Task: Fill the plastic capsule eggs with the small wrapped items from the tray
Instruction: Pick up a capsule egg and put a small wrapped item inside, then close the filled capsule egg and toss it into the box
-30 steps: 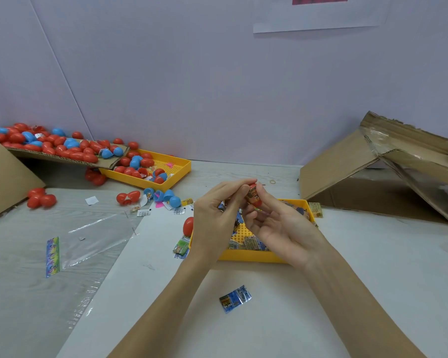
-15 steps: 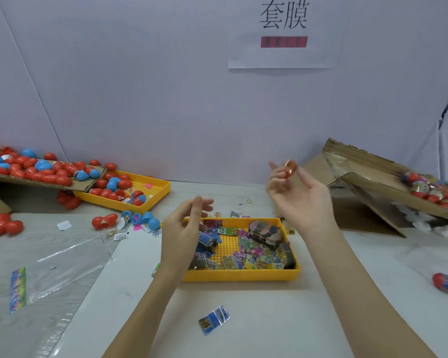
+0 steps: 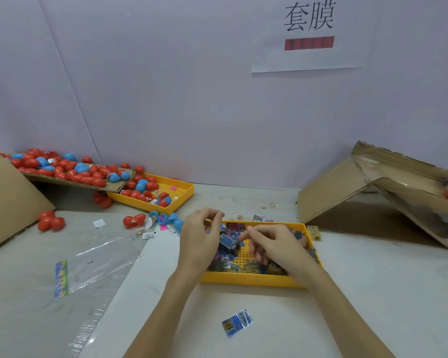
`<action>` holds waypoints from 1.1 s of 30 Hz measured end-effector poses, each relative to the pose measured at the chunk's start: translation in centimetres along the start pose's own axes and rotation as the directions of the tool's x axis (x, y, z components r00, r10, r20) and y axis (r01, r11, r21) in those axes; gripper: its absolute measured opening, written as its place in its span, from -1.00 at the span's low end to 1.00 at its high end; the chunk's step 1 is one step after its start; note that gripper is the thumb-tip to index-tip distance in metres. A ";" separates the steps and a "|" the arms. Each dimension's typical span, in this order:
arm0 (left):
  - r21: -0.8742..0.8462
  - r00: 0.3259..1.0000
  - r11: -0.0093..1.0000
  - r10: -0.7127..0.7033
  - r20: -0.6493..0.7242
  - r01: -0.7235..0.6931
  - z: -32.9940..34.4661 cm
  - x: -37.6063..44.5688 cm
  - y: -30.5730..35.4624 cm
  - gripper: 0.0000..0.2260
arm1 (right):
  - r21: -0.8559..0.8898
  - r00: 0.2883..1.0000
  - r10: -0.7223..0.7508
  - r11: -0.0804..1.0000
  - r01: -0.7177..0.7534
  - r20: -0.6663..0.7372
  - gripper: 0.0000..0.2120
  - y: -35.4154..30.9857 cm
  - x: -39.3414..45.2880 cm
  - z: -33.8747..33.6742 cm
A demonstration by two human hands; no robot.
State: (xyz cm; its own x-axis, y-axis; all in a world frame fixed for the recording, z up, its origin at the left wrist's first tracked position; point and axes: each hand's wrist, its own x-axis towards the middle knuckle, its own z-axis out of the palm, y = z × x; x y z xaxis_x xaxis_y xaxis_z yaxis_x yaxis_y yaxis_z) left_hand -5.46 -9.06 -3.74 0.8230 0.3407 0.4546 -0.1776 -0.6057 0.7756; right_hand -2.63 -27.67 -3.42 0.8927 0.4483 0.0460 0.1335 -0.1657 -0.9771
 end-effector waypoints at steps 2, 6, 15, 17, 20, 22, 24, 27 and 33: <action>0.047 0.999 0.998 -0.035 -0.033 0.037 0.2 0.3 -0.8 -0.87 | -0.003 1.000 0.010 1.000 -0.010 0.005 -0.69 0.1 0.0 -0.2; 0.186 0.988 0.971 -0.141 -0.055 0.149 -0.1 4.4 -1.9 -0.79 | 0.079 0.999 0.046 0.996 -0.044 -0.027 -0.68 0.3 0.2 -0.5; 0.783 0.962 0.570 -0.239 -0.132 0.249 -6.3 15.5 -8.4 -0.66 | 0.162 0.998 0.063 0.985 -0.062 0.000 -0.69 0.5 0.3 -0.4; 0.778 0.946 0.568 -0.308 -0.100 0.267 -6.7 16.5 -9.8 -0.66 | 0.163 0.998 0.061 0.985 -0.061 0.003 -0.70 0.6 0.3 -0.4; 0.795 0.933 0.567 -0.361 0.004 0.216 -6.8 17.7 -11.5 -0.62 | 0.160 0.998 0.055 0.986 -0.057 0.015 -0.70 0.8 0.6 -0.3; 0.847 0.922 0.503 -0.384 0.041 0.172 -6.9 18.3 -12.4 -0.57 | 0.158 0.998 0.051 0.986 -0.054 0.021 -0.71 0.9 0.8 -0.3; 0.886 0.900 0.434 -0.434 0.045 0.164 -7.0 18.8 -13.1 -0.54 | 0.154 0.998 0.050 0.987 -0.054 0.033 -0.72 0.9 1.0 -0.3; 0.896 0.873 0.402 -0.486 0.033 0.190 -7.1 19.3 -14.0 -0.51 | 0.154 0.998 0.049 0.987 -0.055 0.041 -0.72 1.0 1.2 -0.3; 0.863 0.918 0.474 -0.397 0.029 0.178 -6.9 19.5 -14.3 -0.60 | 0.151 0.997 0.062 0.986 -0.067 0.040 -0.70 1.0 1.2 -0.3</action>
State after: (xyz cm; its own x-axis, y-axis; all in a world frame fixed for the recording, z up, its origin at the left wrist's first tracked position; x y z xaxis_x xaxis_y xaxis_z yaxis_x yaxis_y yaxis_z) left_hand 9.39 11.16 -2.96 0.8411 0.5321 0.0968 0.5275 -0.8467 0.0704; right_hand -1.28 -27.53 -4.30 0.8814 0.4717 -0.0225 0.0071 -0.0609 -0.9981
